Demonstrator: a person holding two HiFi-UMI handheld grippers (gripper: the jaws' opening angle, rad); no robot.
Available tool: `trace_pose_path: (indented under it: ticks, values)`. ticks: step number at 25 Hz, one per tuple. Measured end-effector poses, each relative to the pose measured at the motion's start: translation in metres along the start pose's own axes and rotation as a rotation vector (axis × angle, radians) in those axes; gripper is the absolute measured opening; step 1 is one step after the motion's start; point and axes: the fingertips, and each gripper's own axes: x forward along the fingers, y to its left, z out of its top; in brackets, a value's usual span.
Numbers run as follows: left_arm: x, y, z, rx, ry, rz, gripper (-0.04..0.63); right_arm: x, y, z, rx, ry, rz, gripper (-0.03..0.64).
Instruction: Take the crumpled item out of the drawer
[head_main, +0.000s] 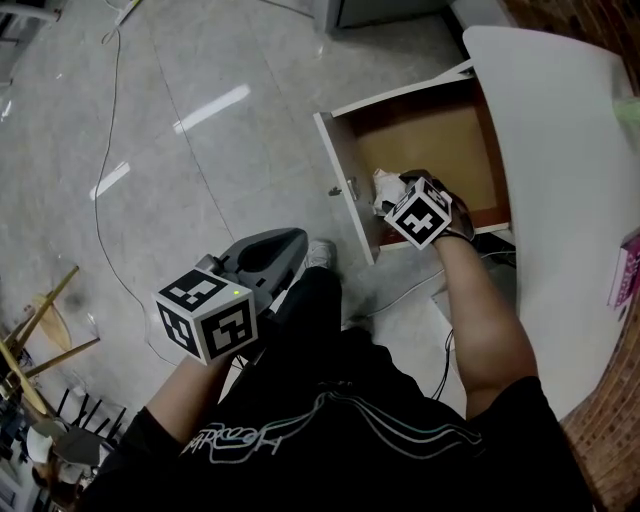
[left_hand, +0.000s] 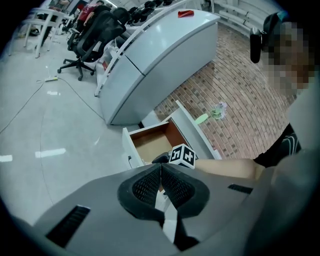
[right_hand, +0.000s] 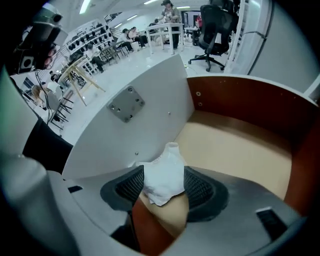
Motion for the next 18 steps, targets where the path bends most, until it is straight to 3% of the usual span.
trace_pose_path:
  ticks: [11, 18]
  values:
    - [0.001, 0.024, -0.006, -0.037, -0.001, 0.028, 0.023, 0.027, -0.008, -0.003, -0.044, 0.088, 0.015, 0.232]
    - [0.001, 0.030, -0.004, -0.053, -0.009, 0.032, 0.023, 0.028, -0.011, -0.001, -0.045, 0.098, 0.010, 0.189]
